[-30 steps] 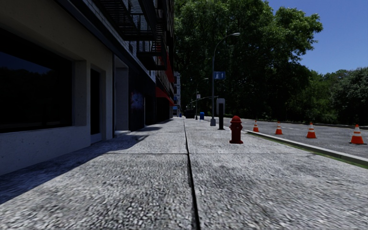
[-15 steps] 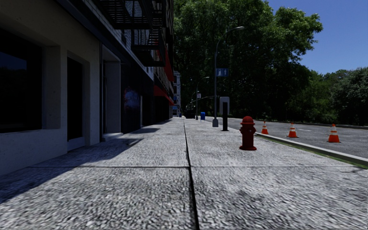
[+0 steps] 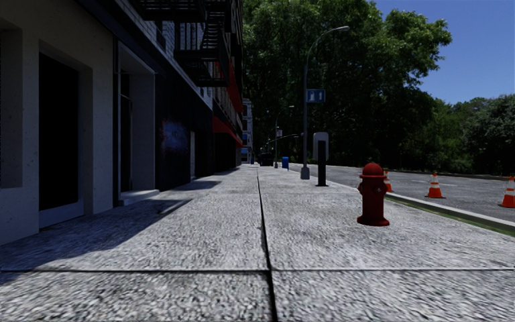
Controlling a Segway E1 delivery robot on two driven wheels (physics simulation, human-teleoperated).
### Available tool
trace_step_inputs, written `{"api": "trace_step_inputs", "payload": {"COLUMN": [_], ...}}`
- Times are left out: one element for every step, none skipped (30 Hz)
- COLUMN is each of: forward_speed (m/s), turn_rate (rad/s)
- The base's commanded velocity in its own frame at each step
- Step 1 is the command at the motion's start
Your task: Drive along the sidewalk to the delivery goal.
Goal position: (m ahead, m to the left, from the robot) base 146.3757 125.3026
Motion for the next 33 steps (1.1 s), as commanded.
{"api": "trace_step_inputs", "payload": {"forward_speed": [1.91,1.91,1.91,1.91,1.91,1.91,1.91,1.91,1.91,1.91,1.91,1.91,1.91,1.91,1.91,1.91,1.91,1.91,1.91,1.91,1.91,1.91,1.91,1.91,1.91,1.91,1.91,1.91,1.91,1.91,1.93,1.95,1.95], "turn_rate": [0.0,0.0,0.0,0.0,0.0,0.0,0.0,0.0,0.0,0.0,0.0,0.0,0.0,0.0,0.0,0.0,0.0,0.0,0.0,0.0,0.0,0.0,0.0,0.0,0.0,0.0,0.0,0.0,0.0,0.0,0.0,0.0,0.0]}}
